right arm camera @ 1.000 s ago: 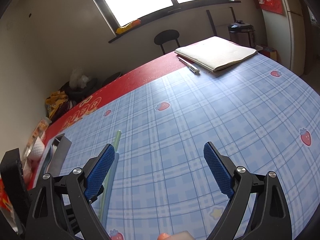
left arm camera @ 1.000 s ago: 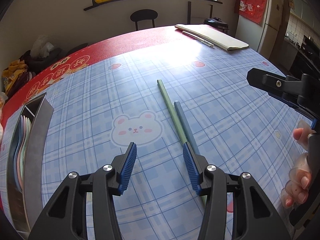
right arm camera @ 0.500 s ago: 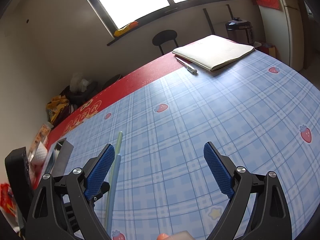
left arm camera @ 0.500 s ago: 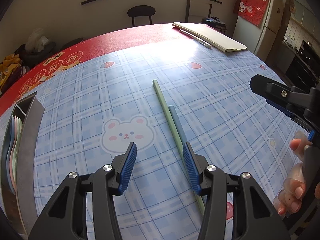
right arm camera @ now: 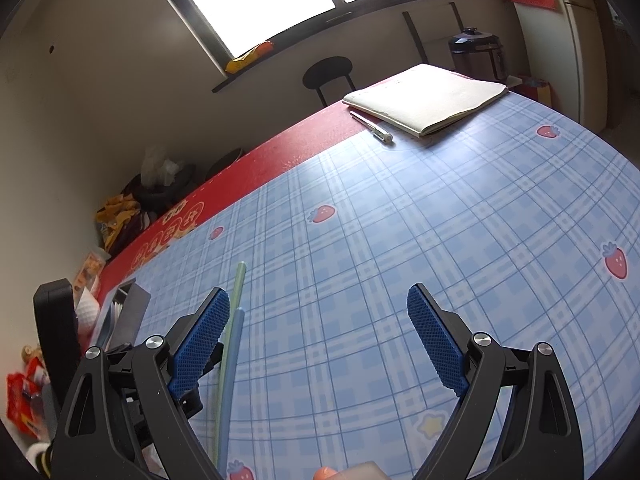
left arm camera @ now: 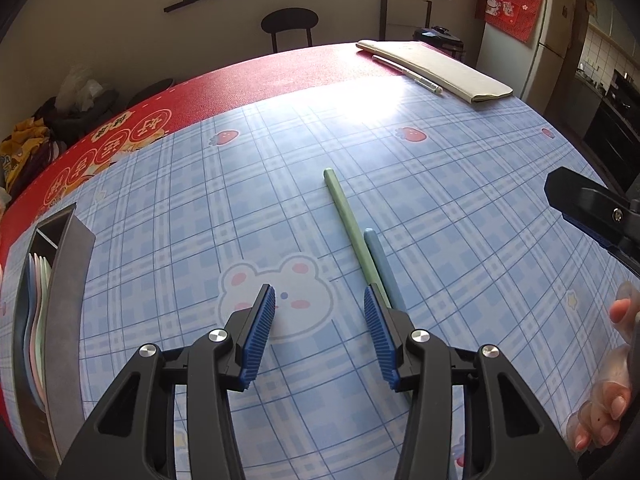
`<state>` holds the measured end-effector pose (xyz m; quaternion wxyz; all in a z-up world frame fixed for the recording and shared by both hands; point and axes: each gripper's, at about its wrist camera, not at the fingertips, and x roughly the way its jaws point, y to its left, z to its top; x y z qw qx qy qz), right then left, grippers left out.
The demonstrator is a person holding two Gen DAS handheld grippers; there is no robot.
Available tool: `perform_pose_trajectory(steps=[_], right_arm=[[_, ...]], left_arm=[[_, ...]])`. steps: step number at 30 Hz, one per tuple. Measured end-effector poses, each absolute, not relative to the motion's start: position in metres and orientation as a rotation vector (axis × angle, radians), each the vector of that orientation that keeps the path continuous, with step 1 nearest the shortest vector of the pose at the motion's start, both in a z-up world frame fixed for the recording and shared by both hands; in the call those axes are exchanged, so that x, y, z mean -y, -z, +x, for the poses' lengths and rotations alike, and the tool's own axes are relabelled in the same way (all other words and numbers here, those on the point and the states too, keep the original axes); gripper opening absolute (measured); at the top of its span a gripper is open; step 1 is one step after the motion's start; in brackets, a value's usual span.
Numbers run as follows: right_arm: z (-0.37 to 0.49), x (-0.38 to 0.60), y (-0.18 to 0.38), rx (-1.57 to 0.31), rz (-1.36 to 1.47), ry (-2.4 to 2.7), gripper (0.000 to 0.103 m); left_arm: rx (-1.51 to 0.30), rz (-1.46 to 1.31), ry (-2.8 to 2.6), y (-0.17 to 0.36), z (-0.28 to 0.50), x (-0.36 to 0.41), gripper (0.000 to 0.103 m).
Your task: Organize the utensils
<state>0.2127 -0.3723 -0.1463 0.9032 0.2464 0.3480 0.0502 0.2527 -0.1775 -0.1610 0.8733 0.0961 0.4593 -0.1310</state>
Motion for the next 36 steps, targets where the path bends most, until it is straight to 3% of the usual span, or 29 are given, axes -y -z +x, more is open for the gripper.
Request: perform_pose_trajectory(steps=[25,27,30,36], right_arm=[[0.214,0.375,0.146,-0.719,0.526,-0.112,0.088],[0.214,0.376,0.147,-0.719,0.532,-0.109,0.088],[0.215,0.377,0.147,-0.72,0.547,-0.112,0.088],[0.214,0.375,0.147,-0.715,0.549,-0.145,0.088]], left_arm=[[-0.951,0.189,0.299,0.163,0.257,0.189,0.045],[-0.94,0.188,0.315,0.162,0.255,0.188,0.024],[-0.916,0.202,0.344,0.163,0.247,0.185,0.009],[-0.915,0.107,0.361,0.163,0.238,0.16,0.007]])
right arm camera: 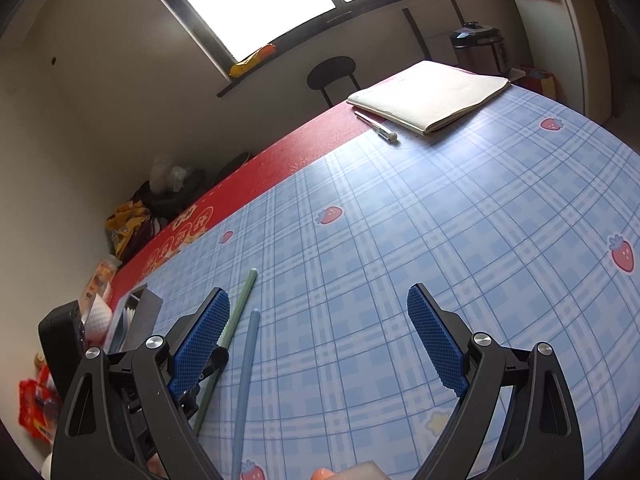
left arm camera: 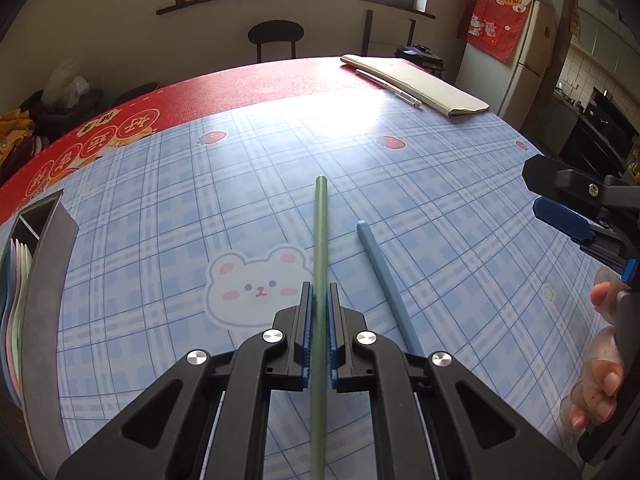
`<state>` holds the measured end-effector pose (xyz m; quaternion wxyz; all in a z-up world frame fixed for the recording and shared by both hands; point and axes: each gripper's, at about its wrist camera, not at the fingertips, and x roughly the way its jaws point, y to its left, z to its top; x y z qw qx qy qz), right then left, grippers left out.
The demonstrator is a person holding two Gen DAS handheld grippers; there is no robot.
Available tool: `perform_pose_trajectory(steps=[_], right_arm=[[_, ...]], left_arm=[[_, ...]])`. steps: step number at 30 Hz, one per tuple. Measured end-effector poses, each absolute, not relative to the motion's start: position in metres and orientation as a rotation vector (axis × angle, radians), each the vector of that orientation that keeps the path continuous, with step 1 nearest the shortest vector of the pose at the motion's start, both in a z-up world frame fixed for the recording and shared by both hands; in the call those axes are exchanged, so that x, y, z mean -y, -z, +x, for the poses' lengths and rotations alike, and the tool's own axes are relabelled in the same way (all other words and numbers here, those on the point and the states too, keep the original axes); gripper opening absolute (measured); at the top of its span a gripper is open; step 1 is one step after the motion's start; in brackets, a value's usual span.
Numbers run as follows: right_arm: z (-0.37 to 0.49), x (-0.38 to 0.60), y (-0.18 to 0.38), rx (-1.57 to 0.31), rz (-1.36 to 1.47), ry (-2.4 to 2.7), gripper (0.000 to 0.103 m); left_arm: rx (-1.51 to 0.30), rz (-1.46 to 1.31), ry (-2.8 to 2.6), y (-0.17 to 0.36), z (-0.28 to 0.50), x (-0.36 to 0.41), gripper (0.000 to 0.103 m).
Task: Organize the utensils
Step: 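Grasp the green chopstick with the left gripper while the right gripper grasps the blue chopstick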
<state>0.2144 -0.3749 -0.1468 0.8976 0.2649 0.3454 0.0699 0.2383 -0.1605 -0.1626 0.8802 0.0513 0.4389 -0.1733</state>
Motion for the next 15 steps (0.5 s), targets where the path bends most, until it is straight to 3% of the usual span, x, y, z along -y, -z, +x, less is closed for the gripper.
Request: perform_pose_trajectory(steps=[15], right_arm=[[0.215,0.35,0.146,-0.697,0.491,-0.257,0.087]], left_arm=[[-0.77,-0.038,0.34,0.122,0.174,0.088,0.006]])
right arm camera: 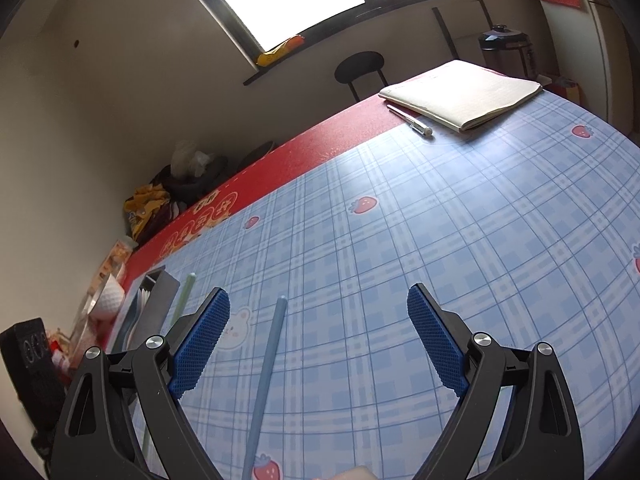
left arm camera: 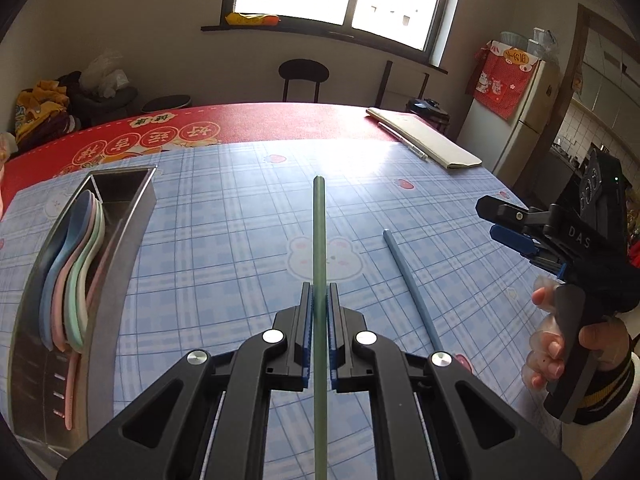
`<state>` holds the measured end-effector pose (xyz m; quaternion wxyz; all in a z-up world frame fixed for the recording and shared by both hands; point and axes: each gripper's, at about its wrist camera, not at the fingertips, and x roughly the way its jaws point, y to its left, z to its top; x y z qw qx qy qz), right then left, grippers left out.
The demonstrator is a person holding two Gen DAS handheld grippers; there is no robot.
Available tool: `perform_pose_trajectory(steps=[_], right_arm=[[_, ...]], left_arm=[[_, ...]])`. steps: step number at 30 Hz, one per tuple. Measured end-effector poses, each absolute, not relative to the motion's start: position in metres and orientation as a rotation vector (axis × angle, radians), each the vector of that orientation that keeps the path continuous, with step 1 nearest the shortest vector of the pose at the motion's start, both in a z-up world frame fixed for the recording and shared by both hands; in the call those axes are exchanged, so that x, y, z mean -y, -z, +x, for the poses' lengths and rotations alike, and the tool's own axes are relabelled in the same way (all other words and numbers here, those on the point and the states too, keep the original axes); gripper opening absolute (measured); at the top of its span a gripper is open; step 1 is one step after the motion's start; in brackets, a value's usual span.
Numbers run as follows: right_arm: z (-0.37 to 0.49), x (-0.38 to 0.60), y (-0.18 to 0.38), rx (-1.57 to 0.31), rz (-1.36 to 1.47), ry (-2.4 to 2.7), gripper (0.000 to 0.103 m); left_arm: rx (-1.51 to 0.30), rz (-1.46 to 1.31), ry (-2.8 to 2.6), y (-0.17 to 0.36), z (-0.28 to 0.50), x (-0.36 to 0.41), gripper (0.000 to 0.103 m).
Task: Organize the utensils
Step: 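Grasp the green chopstick with the left gripper while the right gripper grasps the blue chopstick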
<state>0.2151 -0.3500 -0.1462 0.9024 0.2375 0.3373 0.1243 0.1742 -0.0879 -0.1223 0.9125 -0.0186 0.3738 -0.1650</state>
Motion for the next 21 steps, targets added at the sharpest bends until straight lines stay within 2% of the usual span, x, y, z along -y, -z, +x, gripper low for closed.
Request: perform_pose_trajectory(steps=[5,10,12,14,17,21], right_arm=[[0.217,0.337,0.144,-0.688,0.415,-0.336,0.087],[0.217,0.313,0.147,-0.772,0.357,-0.363,0.085],[0.213,0.294,0.149,-0.819,0.281,-0.371,0.072],[0.21,0.278,0.154,-0.864,0.213,-0.361,0.068],[0.206,0.259,0.161,-0.933,0.119,-0.324,0.054],[0.203,0.246,0.166,-0.983,0.034,-0.245,0.043]], left_arm=[[-0.733,-0.082,0.33,0.109,0.152,0.057,0.007],[-0.719,-0.121,0.31,0.105,0.14,0.023,0.007],[-0.711,-0.14,0.309,0.105,0.135,0.013,0.007],[-0.703,-0.158,0.318,0.106,0.13,0.003,0.007],[-0.691,-0.183,0.331,0.107,0.124,-0.008,0.007],[-0.678,-0.207,0.342,0.109,0.118,-0.022,0.007]])
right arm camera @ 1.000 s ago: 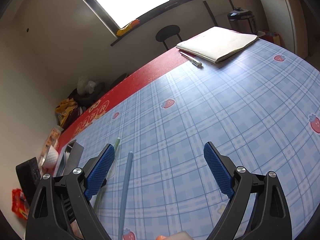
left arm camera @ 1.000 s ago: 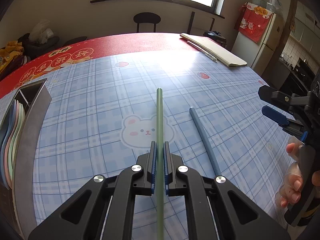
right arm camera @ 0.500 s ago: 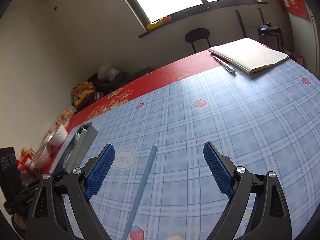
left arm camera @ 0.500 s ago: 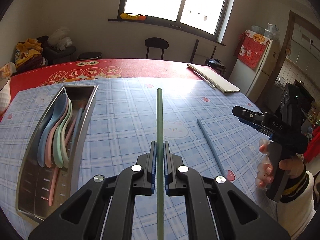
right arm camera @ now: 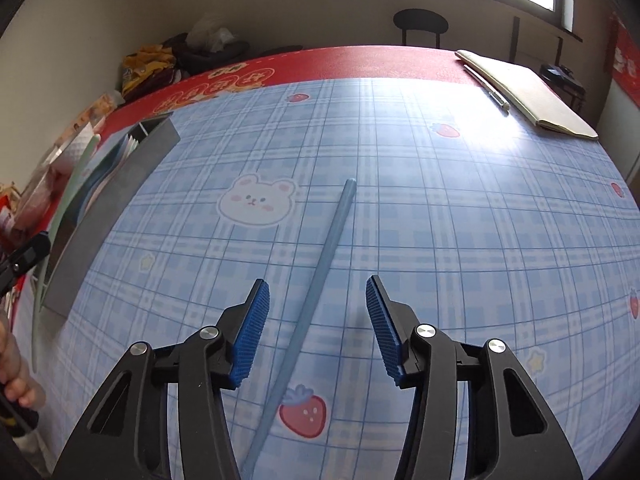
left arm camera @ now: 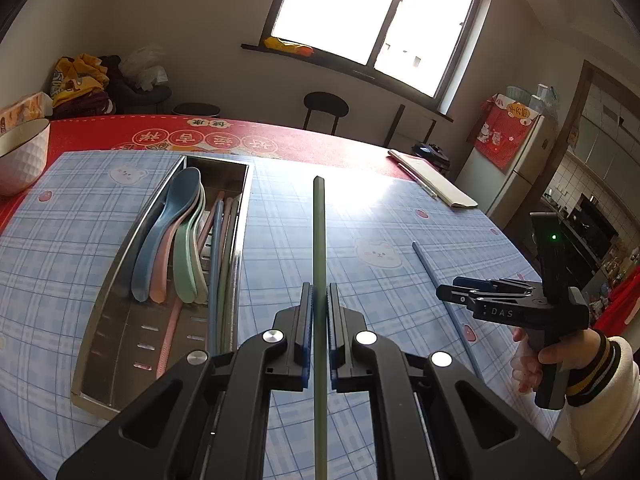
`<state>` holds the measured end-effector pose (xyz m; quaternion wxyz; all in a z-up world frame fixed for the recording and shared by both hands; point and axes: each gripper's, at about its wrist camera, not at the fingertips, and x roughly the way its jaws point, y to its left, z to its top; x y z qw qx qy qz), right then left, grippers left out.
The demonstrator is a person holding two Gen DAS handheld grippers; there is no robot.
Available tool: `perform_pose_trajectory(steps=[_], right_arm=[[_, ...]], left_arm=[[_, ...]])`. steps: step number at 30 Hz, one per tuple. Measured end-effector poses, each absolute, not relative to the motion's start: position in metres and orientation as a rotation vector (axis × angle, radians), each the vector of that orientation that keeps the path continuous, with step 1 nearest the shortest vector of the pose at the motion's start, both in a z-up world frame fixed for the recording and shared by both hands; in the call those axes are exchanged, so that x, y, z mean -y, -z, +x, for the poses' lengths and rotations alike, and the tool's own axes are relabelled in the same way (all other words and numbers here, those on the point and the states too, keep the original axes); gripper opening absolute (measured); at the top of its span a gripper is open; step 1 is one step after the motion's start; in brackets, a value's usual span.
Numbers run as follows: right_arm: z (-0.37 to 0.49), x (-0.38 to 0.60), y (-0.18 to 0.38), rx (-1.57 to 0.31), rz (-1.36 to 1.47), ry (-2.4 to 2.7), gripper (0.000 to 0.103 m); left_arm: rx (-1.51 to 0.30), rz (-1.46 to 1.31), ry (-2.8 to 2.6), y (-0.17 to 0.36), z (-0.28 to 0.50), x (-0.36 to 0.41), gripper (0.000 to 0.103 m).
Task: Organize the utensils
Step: 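Grasp the green chopstick with the left gripper while the right gripper grasps the blue chopstick, then lower the green chopstick into the steel caddy and open the left gripper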
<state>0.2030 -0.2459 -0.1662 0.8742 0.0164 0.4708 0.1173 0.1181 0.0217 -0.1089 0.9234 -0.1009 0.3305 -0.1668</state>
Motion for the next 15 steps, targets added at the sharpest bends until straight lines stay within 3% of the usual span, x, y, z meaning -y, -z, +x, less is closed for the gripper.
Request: perform_pose_trajectory(steps=[4,11,15], right_arm=[[0.201,0.235,0.169,-1.005,-0.03,-0.197,0.035],[0.196,0.216,0.166,-1.009,-0.101,-0.201,0.011],[0.196,0.22,0.166,-0.999,-0.044,-0.195,0.009]], left_arm=[[-0.661,-0.227,0.353,0.109,0.113,-0.033,0.007],[-0.636,-0.255,0.351,0.105,0.108,-0.047,0.007],[-0.631,-0.27,0.347,0.105,0.106,-0.054,0.007]])
